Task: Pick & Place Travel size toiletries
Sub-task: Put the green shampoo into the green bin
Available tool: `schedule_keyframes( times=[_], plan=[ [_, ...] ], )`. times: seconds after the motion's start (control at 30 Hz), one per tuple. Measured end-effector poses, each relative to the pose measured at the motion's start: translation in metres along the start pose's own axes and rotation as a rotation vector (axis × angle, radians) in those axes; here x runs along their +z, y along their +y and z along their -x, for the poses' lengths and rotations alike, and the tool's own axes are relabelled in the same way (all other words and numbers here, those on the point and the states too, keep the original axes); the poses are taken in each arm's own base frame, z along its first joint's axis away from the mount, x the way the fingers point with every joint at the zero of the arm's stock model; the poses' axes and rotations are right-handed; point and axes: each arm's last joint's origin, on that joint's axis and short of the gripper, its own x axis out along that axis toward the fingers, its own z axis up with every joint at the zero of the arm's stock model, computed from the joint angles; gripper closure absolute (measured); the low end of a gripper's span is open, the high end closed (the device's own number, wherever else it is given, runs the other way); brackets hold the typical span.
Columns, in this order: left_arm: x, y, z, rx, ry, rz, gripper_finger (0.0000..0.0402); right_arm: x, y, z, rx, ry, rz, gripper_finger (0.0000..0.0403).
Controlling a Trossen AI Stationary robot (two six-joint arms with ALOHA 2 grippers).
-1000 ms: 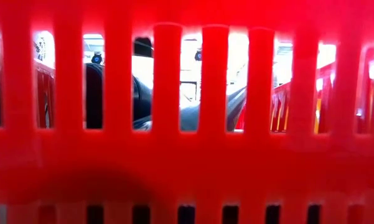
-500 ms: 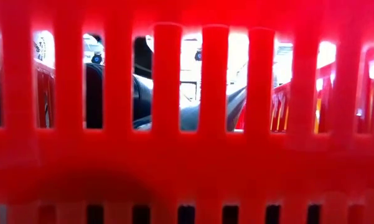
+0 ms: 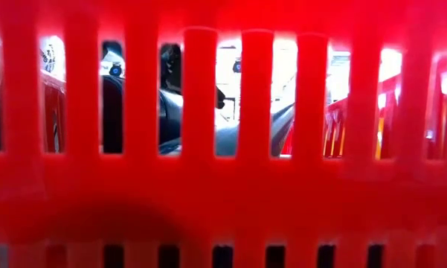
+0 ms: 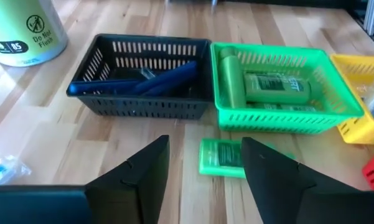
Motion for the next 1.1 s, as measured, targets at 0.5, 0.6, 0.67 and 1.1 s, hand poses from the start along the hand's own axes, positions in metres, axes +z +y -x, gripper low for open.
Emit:
schedule_keyframes(
  times=[0.5,0.6,0.67,1.1],
  plan=[
    [-0.015,-0.001,-0.019,-0.047,0.026,0.087,0.0356,0.002,-0.007,0.003,-0.024,-0.007,-0.010,0.0401],
    [-0.020,-0.003,-0.026,-0.055,0.025,0.101,0.0375,0.002,-0.007,0.003,-0.024,-0.006,-0.009,0.0401],
    [-0.022,-0.006,-0.031,-0.066,0.000,0.106,0.0386,0.002,-0.007,0.003,-0.024,-0.007,-0.010,0.0401],
    [-0.022,-0.013,-0.049,-0.084,0.038,0.092,0.0399,0.002,-0.007,0.003,-0.024,-0.007,-0.010,0.0401]
  ],
)
